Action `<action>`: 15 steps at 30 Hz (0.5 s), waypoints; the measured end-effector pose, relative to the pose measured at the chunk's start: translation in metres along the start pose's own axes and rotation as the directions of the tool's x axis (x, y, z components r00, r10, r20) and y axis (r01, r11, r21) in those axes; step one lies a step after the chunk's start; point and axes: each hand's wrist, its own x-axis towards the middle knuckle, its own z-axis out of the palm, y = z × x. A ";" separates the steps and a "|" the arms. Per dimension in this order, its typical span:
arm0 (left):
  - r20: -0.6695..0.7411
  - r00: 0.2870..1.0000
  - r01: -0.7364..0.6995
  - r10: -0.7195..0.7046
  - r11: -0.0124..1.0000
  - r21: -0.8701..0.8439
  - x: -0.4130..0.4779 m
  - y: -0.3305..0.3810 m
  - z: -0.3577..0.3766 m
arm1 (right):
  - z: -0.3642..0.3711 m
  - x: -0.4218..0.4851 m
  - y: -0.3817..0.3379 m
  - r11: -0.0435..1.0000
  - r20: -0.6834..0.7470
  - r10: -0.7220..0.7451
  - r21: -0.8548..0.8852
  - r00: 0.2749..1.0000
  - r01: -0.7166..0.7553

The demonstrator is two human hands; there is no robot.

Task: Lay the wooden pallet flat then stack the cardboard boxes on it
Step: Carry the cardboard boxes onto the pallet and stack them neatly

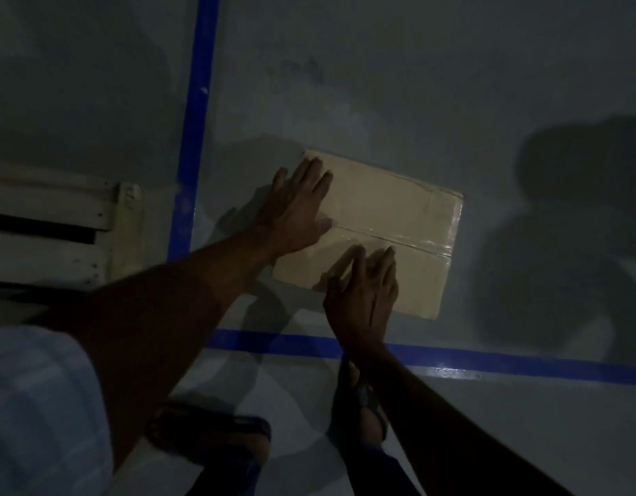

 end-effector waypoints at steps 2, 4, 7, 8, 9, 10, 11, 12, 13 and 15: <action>0.055 0.997 -0.061 0.058 0.997 0.048 0.017 -0.010 -0.006 | 0.003 -0.005 -0.010 0.993 -0.050 0.107 0.056 0.993 -0.105; 0.119 0.988 -0.110 0.095 0.986 0.125 0.034 -0.021 -0.010 | 0.007 -0.015 -0.024 0.965 -0.106 0.252 0.102 0.962 -0.241; 0.195 0.977 -0.127 0.089 0.973 0.191 0.056 -0.030 -0.015 | 0.011 -0.022 -0.050 0.776 0.083 0.585 0.232 0.807 -0.587; 0.201 0.976 -0.126 0.086 0.972 0.199 0.059 -0.030 -0.015 | 0.012 -0.021 -0.058 0.675 0.176 0.661 0.286 0.730 -0.680; 0.193 0.977 -0.126 0.088 0.972 0.197 0.059 -0.029 -0.015 | 0.015 -0.019 -0.064 0.597 0.246 0.688 0.344 0.683 -0.725; 0.181 0.979 -0.125 0.092 0.976 0.181 0.058 -0.029 -0.014 | 0.019 -0.019 -0.068 0.557 0.301 0.665 0.411 0.684 -0.722; 0.176 0.980 -0.120 0.093 0.981 0.154 0.054 -0.030 -0.013 | 0.020 -0.020 -0.072 0.547 0.335 0.606 0.484 0.722 -0.683; 0.175 0.981 -0.111 0.088 0.986 0.127 0.048 -0.034 -0.012 | 0.022 -0.023 -0.075 0.536 0.352 0.544 0.553 0.762 -0.638; 0.168 0.982 -0.100 0.083 0.990 0.100 0.038 -0.039 -0.013 | 0.021 -0.026 -0.078 0.510 0.358 0.508 0.607 0.783 -0.609; 0.132 0.989 -0.071 0.062 0.995 0.070 0.016 -0.050 -0.019 | 0.014 -0.031 -0.079 0.435 0.370 0.549 0.640 0.750 -0.634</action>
